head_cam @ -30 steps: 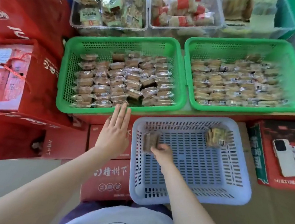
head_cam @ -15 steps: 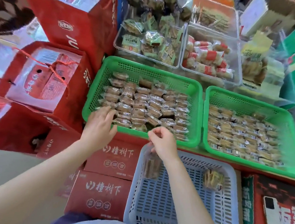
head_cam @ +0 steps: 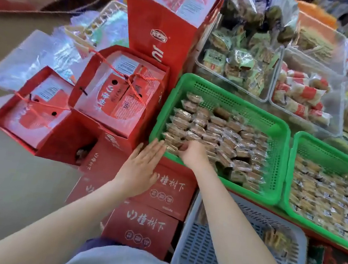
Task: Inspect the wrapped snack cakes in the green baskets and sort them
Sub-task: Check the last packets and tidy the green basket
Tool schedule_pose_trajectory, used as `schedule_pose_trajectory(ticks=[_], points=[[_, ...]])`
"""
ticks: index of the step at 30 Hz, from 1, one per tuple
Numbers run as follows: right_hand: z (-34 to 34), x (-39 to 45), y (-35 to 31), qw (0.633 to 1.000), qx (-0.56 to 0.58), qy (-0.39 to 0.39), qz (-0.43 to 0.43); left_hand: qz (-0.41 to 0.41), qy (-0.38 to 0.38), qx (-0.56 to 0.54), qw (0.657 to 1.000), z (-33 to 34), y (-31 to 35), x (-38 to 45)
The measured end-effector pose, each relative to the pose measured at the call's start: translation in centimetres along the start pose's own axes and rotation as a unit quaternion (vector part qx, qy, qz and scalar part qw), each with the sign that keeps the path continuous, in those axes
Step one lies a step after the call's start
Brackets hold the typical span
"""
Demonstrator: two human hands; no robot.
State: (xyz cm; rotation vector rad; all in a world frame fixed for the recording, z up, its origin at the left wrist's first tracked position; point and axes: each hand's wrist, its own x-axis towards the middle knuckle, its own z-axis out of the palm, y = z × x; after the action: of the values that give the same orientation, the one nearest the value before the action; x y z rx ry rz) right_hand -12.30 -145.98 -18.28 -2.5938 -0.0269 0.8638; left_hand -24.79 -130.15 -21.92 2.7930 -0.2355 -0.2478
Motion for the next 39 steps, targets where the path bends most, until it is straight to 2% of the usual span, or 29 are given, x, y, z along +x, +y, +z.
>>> schedule_pose_trajectory(ticks=[4, 7, 9, 12, 13, 16, 19, 22, 23, 25, 27, 28, 29, 32, 35, 37, 39], points=[[-0.3, 0.6, -0.6, 0.998, -0.02, -0.053, 0.022, 0.003, 0.009, -0.03, 0.999, 0.2, -0.1, -0.1], [-0.1, 0.5, -0.8, 0.996, 0.026, -0.071, 0.045, 0.004, 0.007, -0.042, 0.999, -0.1, -0.1, -0.1], [-0.4, 0.4, -0.8, 0.988, 0.122, -0.086, 0.049, 0.012, 0.007, -0.061, 0.998, -0.6, -0.2, -0.1], [-1.6, -0.1, -0.5, 0.934, 0.326, -0.126, 0.075, 0.019, 0.009, -0.109, 0.994, -2.0, 0.0, -0.3], [-2.1, -0.5, -0.4, 0.927, 0.346, -0.126, 0.071, 0.017, 0.03, -0.133, 0.991, -2.5, 0.3, -0.5], [-3.5, -2.6, -0.7, 0.938, 0.338, -0.073, 0.005, -0.027, 0.067, -0.233, 0.97, -5.0, 1.4, -0.9], [-4.8, -6.0, -0.7, 0.917, 0.395, -0.027, -0.046, -0.076, 0.11, -0.335, 0.933, -8.0, 2.9, -0.5], [-5.9, -9.7, -0.3, 0.893, 0.445, -0.03, -0.069, -0.075, 0.159, -0.359, 0.917, -11.3, 4.0, 0.0], [-6.2, -10.7, -0.2, 0.879, 0.469, -0.04, -0.07, -0.073, 0.146, -0.36, 0.918, -12.4, 4.2, 0.1], [-6.5, -12.6, -0.3, 0.85, 0.518, -0.059, -0.072, -0.076, 0.051, -0.385, 0.918, -14.5, 4.4, 0.6], [-6.5, -14.0, -0.5, 0.845, 0.527, -0.052, -0.071, -0.092, -0.072, -0.469, 0.875, -15.5, 4.7, 0.8], [-6.4, -14.6, -0.5, 0.851, 0.52, -0.038, -0.067, -0.103, -0.109, -0.505, 0.85, -15.7, 4.9, 0.8], [-6.3, -15.0, -0.6, 0.862, 0.502, -0.018, -0.063, -0.104, -0.127, -0.52, 0.838, -15.8, 5.0, 0.6], [-5.9, -15.8, -0.6, 0.906, 0.414, 0.039, -0.076, -0.076, -0.151, -0.506, 0.846, -15.4, 5.2, 0.2], [-5.2, -15.9, -0.2, 0.896, 0.429, 0.076, -0.092, -0.093, -0.154, -0.539, 0.823, -14.8, 5.6, 0.2], [-5.2, -15.8, 0.1, 0.881, 0.446, 0.145, -0.062, -0.132, -0.123, -0.604, 0.776, -14.3, 5.9, 0.3], [-5.2, -15.7, 0.7, 0.872, 0.443, 0.206, -0.037, -0.187, -0.108, -0.696, 0.685, -13.7, 6.1, 0.4]])
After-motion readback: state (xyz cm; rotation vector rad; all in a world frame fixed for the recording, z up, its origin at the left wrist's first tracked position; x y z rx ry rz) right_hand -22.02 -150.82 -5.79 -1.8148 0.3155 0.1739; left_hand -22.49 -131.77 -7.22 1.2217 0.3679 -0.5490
